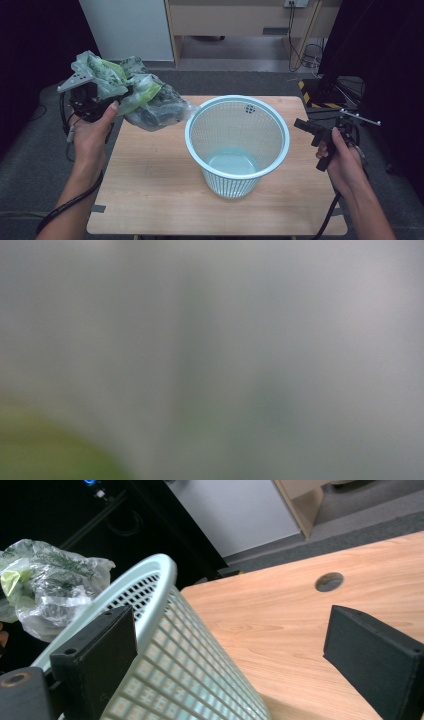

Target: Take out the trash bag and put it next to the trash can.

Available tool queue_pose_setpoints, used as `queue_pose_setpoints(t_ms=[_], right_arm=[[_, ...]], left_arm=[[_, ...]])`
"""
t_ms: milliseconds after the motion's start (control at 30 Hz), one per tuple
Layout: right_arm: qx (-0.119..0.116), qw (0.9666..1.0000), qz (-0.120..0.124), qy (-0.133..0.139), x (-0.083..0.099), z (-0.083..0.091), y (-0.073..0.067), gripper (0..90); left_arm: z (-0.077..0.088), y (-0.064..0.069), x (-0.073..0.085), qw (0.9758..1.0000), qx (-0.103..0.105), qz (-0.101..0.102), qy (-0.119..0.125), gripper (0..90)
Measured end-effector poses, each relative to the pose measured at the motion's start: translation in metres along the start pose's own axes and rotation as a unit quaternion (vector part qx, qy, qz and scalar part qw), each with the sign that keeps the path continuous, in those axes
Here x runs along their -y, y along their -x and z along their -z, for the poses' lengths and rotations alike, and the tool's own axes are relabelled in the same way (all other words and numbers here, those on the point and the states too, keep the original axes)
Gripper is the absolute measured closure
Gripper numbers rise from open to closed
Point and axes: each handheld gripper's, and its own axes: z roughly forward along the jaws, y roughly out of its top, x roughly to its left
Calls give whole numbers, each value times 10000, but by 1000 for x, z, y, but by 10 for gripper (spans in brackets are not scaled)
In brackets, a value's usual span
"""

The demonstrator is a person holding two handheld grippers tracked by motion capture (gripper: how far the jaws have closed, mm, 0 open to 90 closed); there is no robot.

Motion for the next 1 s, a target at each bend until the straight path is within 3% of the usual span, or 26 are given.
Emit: queue_pose_setpoints(t_ms=[300,500,800,867,1000], right_arm=[[271,9995,-39,-139,19,-9,17,73],[368,9989,-104,-274,33,-18,27,74],[602,9972,102,-428,49,-32,35,80],[723,9959,256,-472,53,-35,38,82],[880,9944,189,-555,63,-37,46,83]], left_arm=[[-25,-9,40,9992,-117,130,-357,860],[-36,-18,61,9986,-189,229,-447,860],[-49,-27,100,9974,-328,277,-584,857],[-54,-27,112,9969,-316,289,-666,855],[-58,-23,131,9963,-309,289,-748,851]])
